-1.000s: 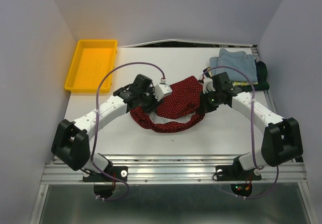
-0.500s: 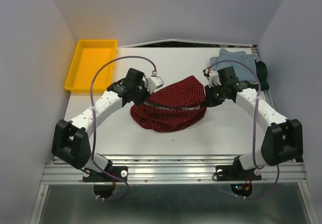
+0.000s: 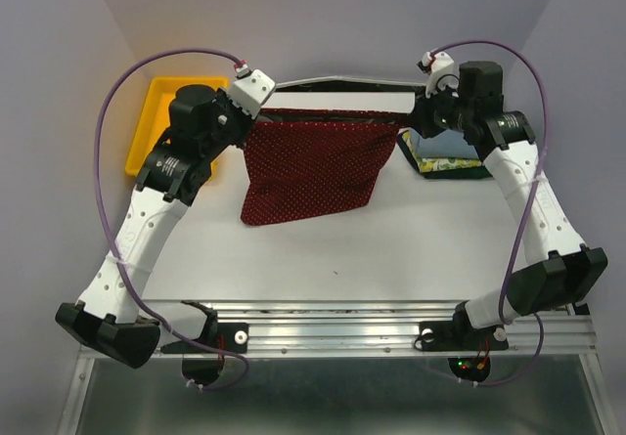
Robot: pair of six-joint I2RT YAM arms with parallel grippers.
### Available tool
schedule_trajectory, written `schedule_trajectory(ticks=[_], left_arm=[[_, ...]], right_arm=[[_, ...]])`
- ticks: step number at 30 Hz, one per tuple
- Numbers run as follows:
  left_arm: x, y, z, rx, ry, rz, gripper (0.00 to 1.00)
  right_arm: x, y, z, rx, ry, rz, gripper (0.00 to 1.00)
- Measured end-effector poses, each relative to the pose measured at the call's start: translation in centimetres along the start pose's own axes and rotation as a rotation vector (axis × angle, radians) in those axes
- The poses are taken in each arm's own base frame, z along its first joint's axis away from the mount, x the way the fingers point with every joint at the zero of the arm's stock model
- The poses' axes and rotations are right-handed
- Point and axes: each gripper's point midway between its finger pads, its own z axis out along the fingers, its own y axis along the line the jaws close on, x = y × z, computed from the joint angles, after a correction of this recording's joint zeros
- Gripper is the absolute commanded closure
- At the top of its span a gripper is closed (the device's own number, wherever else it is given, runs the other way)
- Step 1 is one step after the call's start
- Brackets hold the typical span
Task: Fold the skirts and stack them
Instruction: Flatten the skirt out
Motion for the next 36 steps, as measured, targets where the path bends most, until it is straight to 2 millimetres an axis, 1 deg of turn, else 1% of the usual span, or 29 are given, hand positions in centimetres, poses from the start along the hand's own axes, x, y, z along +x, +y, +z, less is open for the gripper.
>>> schedule_trajectory(ticks=[5,8,10,12,13,14,17,19,20,21,23,24,26,27,28,29,30,32,34,35,36], left_arm=[[-0.4,0.1,-1.8,-0.019,-0.026,-0.036,1.00],[-0.5,0.3,-1.9,-0.032,-0.031,-0.049,1.00],[-0.4,0.4,-1.5,-0.038,-0.026,-0.053,1.00],[-0.1,0.6,-0.5,-0.048,-0.015,-0.053,1.00],[0.1,0.7,0.4,-0.053,-0.004,-0.053,1.00],[0.3,0.8,1.4,-0.055,0.007,-0.053,1.00],[1.2,2.2,5.6,-0.080,0.047,-0.060,1.00],[1.7,3.9,8.9,-0.111,0.067,-0.070,1.00],[1.9,4.9,10.5,-0.124,0.079,-0.077,1.00],[2.0,5.9,12.2,-0.140,0.080,-0.085,1.00],[1.9,7.9,15.2,-0.165,0.072,-0.101,1.00],[1.5,9.3,17.0,-0.182,0.058,-0.119,1.00],[0.5,11.6,19.5,-0.204,0.016,-0.151,1.00],[-0.4,12.5,20.2,-0.211,-0.021,-0.166,1.00],[-1.1,13.7,21.1,-0.224,-0.062,-0.180,1.00],[-1.5,14.2,21.3,-0.227,-0.086,-0.192,1.00],[-1.9,14.9,21.2,-0.231,-0.114,-0.209,1.00],[-3.1,15.8,20.6,-0.242,-0.168,-0.221,1.00],[-3.9,16.1,19.2,-0.243,-0.212,-0.215,1.00],[-4.1,15.9,18.1,-0.238,-0.221,-0.210,1.00],[-4.1,15.4,17.0,-0.227,-0.228,-0.200,1.00]], right_arm=[[-1.5,0.5,-1.3,-0.007,-0.023,-0.011,0.99],[-2.5,0.5,-1.7,-0.007,-0.033,-0.013,0.99],[-3.7,0.1,-1.2,-0.002,-0.045,-0.012,0.99],[-4.9,-0.7,0.1,0.009,-0.055,-0.012,0.99],[-5.0,-1.0,0.8,0.015,-0.050,-0.007,0.99],[-5.4,-1.6,1.8,0.027,-0.045,-0.005,0.99],[-6.3,-3.7,5.9,0.064,-0.039,0.002,0.99],[-6.8,-5.3,9.1,0.092,-0.046,0.005,0.99],[-6.9,-5.7,10.0,0.102,-0.046,0.010,0.99],[-7.3,-6.5,11.5,0.119,-0.057,0.009,0.99],[-8.1,-7.9,13.7,0.157,-0.092,0.006,0.99],[-8.7,-8.7,14.9,0.187,-0.122,0.008,0.99],[-9.4,-9.5,15.7,0.217,-0.159,0.011,0.99],[-10.4,-9.9,15.9,0.241,-0.202,0.013,0.99],[-11.0,-10.1,15.9,0.252,-0.226,0.016,0.99],[-11.9,-10.2,15.8,0.264,-0.260,0.017,0.99],[-13.7,-10.3,15.3,0.278,-0.326,0.012,0.99],[-15.9,-10.3,14.5,0.290,-0.405,0.006,0.99],[-18.3,-9.8,12.9,0.289,-0.490,-0.007,0.99],[-18.8,-9.6,12.4,0.284,-0.506,-0.010,0.99],[-19.3,-9.1,11.3,0.272,-0.524,-0.015,0.99]])
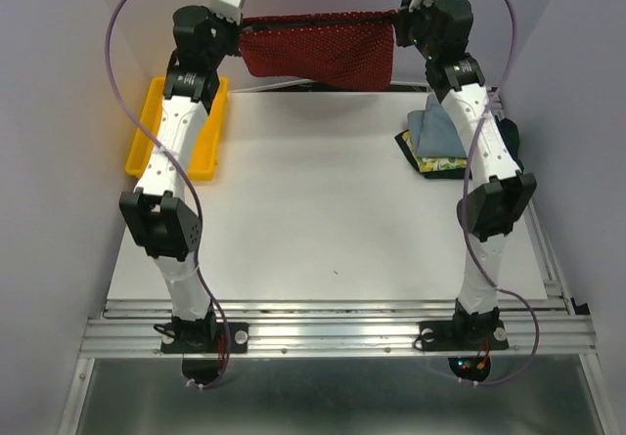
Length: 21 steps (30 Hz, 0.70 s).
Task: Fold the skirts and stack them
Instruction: Flatten the skirt out
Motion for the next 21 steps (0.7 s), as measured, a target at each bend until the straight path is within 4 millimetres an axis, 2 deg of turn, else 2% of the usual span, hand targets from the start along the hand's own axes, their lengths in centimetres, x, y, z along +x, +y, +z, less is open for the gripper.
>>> schedule_trajectory(ticks=[2,4,5,7,8,9,10,11,12,14,15,16,17,18,19,20,21], left_arm=[[-0.6,-0.6,-2.2,0.025,-0.019,0.023,1.00],[0.2,-1.6,-4.8,0.066,-0.011,0.063,1.00],[0.8,-2.2,-6.2,0.088,-0.002,0.089,1.00],[3.2,-3.3,-7.8,0.125,0.029,0.121,1.00],[6.0,-4.4,-8.9,0.157,0.074,0.145,1.00],[9.3,-5.6,-9.9,0.195,0.140,0.159,1.00],[13.0,-7.0,-10.8,0.240,0.217,0.169,1.00],[15.3,-7.9,-11.4,0.268,0.265,0.173,1.00],[21.1,-10.1,-13.2,0.339,0.394,0.173,1.00],[27.7,-12.8,-16.5,0.434,0.556,0.160,1.00],[30.2,-13.9,-18.4,0.479,0.626,0.152,1.00],[32.0,-14.9,-20.1,0.515,0.681,0.142,1.00],[34.0,-16.2,-22.5,0.572,0.746,0.129,1.00],[34.8,-16.7,-23.7,0.596,0.774,0.123,1.00],[34.9,-17.0,-24.3,0.612,0.780,0.124,0.98],[34.6,-17.2,-25.2,0.630,0.783,0.127,0.91],[34.0,-17.1,-25.5,0.637,0.772,0.131,0.86]], right_arm=[[-0.7,0.6,-1.7,-0.032,-0.003,0.002,0.99],[0.1,1.4,-3.5,-0.071,0.032,0.008,0.99],[1.2,1.8,-4.2,-0.086,0.058,0.014,0.99],[5.2,2.8,-5.4,-0.130,0.163,0.031,0.99],[7.6,3.3,-5.7,-0.148,0.214,0.040,0.99],[11.4,3.9,-6.4,-0.168,0.304,0.055,0.99],[14.2,4.3,-7.0,-0.184,0.373,0.066,0.99],[19.1,4.9,-8.3,-0.202,0.501,0.086,0.99],[23.6,5.5,-9.9,-0.218,0.623,0.107,0.99],[30.8,6.6,-13.8,-0.249,0.840,0.147,0.99],[33.1,7.1,-15.6,-0.262,0.923,0.165,0.99],[35.7,7.9,-18.6,-0.289,1.043,0.193,0.99],[36.8,8.4,-20.7,-0.309,1.116,0.211,0.99],[37.4,8.8,-22.2,-0.325,1.169,0.226,0.99],[37.5,9.0,-23.0,-0.341,1.198,0.232,0.99],[37.4,9.3,-23.7,-0.358,1.217,0.237,0.98],[37.3,9.5,-24.1,-0.372,1.228,0.240,0.91]])
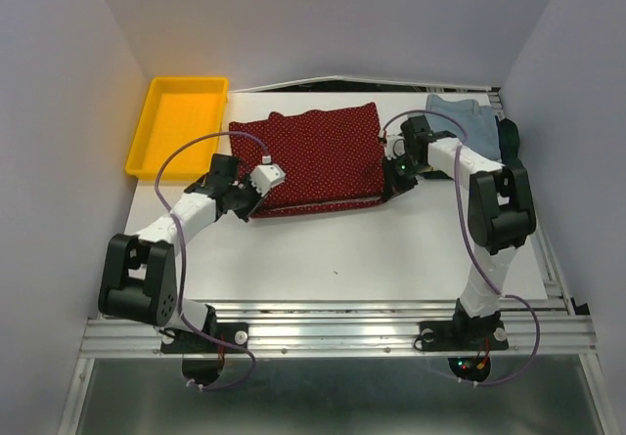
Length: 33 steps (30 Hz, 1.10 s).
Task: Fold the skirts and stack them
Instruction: Flatten the skirt out
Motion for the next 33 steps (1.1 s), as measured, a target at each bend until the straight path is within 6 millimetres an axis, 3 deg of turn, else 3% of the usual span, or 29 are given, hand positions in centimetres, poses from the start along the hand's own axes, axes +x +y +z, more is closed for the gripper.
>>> schedule_trajectory(ticks=[2,3,4,6,9,12,15,19,22,26,27,30,33], left_arm=[[-1.2,-0.2,-1.7,-0.010,-0.042,0.041,0.67],[-1.9,-0.3,-2.7,-0.018,-0.068,0.067,0.47],[-2.4,-0.6,-3.6,-0.019,-0.085,0.094,0.37],[-2.7,-1.4,-5.1,-0.013,-0.096,0.146,0.34],[-2.3,-3.9,-6.9,0.041,-0.083,0.216,0.33],[-1.7,-6.2,-8.1,0.111,-0.070,0.263,0.33],[-1.7,-7.3,-9.2,0.151,-0.069,0.272,0.38],[-2.5,-7.0,-9.0,0.137,-0.077,0.205,0.53],[-3.1,-5.6,-7.2,0.101,-0.053,0.085,0.57],[-4.1,-2.9,-4.2,0.029,-0.019,-0.049,0.62],[-5.0,-1.2,-2.4,-0.017,-0.011,-0.119,0.62],[-5.5,0.8,-1.2,-0.073,-0.002,-0.185,0.63],[-7.1,4.3,0.3,-0.150,-0.022,-0.243,0.63]], right_arm=[[0.7,0.7,-0.6,-0.025,0.024,-0.012,0.74],[1.0,1.1,-1.1,-0.037,0.033,-0.017,0.52],[1.4,1.4,-1.6,-0.051,0.046,-0.027,0.44],[2.0,1.9,-2.6,-0.066,0.063,-0.053,0.34],[3.3,2.9,-4.1,-0.109,0.099,-0.101,0.28],[4.1,3.7,-5.9,-0.141,0.121,-0.124,0.28],[3.1,4.6,-7.4,-0.167,0.092,-0.159,0.35],[0.0,5.3,-9.1,-0.172,-0.001,-0.201,0.50],[-2.6,5.1,-9.1,-0.159,-0.068,-0.216,0.56],[-5.3,3.7,-6.6,-0.141,-0.105,-0.218,0.60],[-5.5,2.5,-4.2,-0.128,-0.083,-0.206,0.60],[-5.0,1.3,-1.6,-0.101,-0.051,-0.202,0.62],[-3.6,0.6,0.4,-0.069,-0.019,-0.214,0.64]])
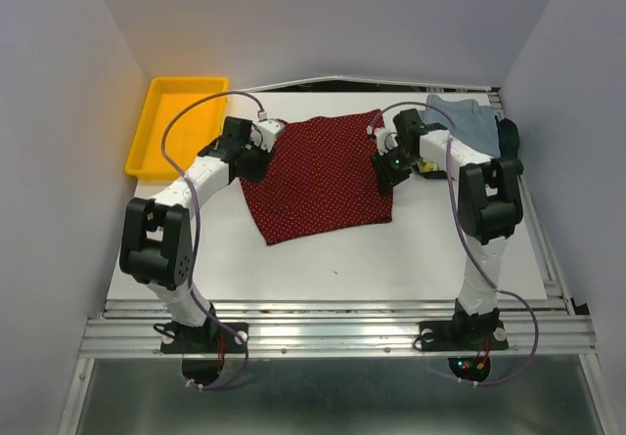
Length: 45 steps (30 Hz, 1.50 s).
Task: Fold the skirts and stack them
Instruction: Flatten the skirt out
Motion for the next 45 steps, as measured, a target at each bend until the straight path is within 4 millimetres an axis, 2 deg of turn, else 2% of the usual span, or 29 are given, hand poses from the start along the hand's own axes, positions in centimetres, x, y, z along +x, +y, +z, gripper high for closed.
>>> schedule_trajectory(ticks=[3,7,10,15,20,22,24,27,28,31,33,35,38,40,45], left_arm=[[-2.8,4.2,1.7,-0.096,-0.031,-0.041,0.62],[-6.9,8.6,3.5,-0.185,-0.085,-0.059,0.62],[-8.8,11.4,5.3,-0.235,-0.110,-0.069,0.63],[-9.4,12.8,8.4,-0.240,-0.102,-0.072,0.63],[-7.0,12.8,11.7,-0.224,-0.037,-0.083,0.63],[-6.1,12.9,12.4,-0.220,-0.018,-0.087,0.63],[-5.7,13.0,12.8,-0.219,-0.008,-0.091,0.63],[-5.3,13.4,12.8,-0.224,-0.003,-0.098,0.62],[-5.3,13.5,12.8,-0.226,-0.003,-0.099,0.62],[-5.2,13.8,12.7,-0.232,-0.003,-0.101,0.62],[-5.2,13.8,12.7,-0.232,-0.002,-0.099,0.62],[-5.2,13.9,12.7,-0.233,-0.003,-0.099,0.62],[-5.2,14.3,12.9,-0.240,-0.005,-0.099,0.62],[-5.1,14.5,13.0,-0.251,-0.002,-0.098,0.64],[-4.1,15.5,13.0,-0.293,0.026,-0.098,0.67]], right_arm=[[2.6,-0.1,2.2,0.023,0.062,-0.021,0.67],[3.1,0.1,2.3,0.045,0.057,-0.072,0.67],[3.7,0.8,2.2,0.047,0.045,-0.109,0.67],[4.0,2.2,2.3,0.030,0.056,-0.158,0.69],[4.3,3.8,1.9,-0.018,0.095,-0.119,0.69],[2.9,3.8,1.7,-0.017,0.075,-0.091,0.69],[0.0,3.4,1.5,0.009,0.020,-0.067,0.69],[-6.8,1.8,1.0,0.089,-0.138,-0.056,0.72],[-9.7,0.9,0.8,0.128,-0.216,-0.055,0.73],[-13.8,-1.3,1.0,0.214,-0.323,-0.047,0.76],[-15.8,-3.1,2.0,0.274,-0.375,-0.041,0.77],[-16.3,-5.0,3.6,0.335,-0.386,-0.026,0.79],[-14.8,-8.2,6.7,0.430,-0.351,0.020,0.80],[-15.5,-9.3,6.5,0.485,-0.383,0.017,0.81],[-15.2,-10.9,6.4,0.566,-0.395,0.010,0.83]])
